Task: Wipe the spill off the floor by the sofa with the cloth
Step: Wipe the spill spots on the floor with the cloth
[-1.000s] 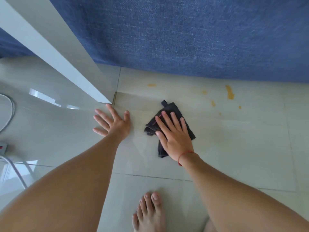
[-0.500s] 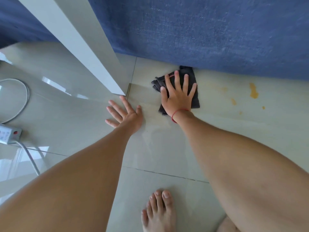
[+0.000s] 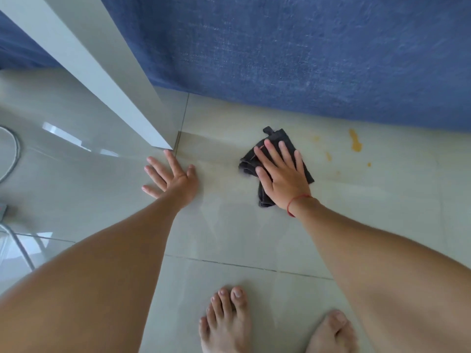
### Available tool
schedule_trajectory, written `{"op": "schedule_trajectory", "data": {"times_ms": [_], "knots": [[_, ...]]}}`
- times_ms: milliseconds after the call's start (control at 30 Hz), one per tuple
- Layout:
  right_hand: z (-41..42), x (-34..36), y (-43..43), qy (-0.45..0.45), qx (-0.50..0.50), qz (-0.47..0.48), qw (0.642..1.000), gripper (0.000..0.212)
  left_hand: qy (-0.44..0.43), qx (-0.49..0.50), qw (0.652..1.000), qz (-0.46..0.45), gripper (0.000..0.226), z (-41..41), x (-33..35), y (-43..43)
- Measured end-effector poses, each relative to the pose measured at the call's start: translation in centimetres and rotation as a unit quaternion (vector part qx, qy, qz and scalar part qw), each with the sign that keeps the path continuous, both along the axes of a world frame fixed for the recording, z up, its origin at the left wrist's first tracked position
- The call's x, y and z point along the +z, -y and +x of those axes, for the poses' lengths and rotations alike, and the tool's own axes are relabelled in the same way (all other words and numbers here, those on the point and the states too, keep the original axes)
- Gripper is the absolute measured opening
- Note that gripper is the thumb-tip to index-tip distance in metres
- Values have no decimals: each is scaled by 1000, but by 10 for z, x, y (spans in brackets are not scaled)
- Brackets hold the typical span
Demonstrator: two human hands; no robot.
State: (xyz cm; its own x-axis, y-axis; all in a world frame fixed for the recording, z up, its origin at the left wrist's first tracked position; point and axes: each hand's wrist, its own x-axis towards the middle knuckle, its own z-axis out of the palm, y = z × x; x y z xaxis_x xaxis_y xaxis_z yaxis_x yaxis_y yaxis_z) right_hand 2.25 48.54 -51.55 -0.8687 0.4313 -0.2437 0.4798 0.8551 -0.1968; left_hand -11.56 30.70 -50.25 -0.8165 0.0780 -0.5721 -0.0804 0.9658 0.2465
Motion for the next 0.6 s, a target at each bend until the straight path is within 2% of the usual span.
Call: {"op": "schedule_trajectory", "data": {"times_ms": [100,200,433,600], "knots": [[-36,-2,11,5,-104,-4,995,53,-55,-25,998,27,58,-1,1,18],[-61,-3,32,19,-130,-12,991,57,-80,-77,994,1,55,-4,0,34],[-80,3,99,-21,7,-45,999,55,-69,-65,995,1,63,-5,-9,32],[-44,-2,104,-41,109,-38,992,52,-41,-80,996,2,63,-8,-9,35]]}}
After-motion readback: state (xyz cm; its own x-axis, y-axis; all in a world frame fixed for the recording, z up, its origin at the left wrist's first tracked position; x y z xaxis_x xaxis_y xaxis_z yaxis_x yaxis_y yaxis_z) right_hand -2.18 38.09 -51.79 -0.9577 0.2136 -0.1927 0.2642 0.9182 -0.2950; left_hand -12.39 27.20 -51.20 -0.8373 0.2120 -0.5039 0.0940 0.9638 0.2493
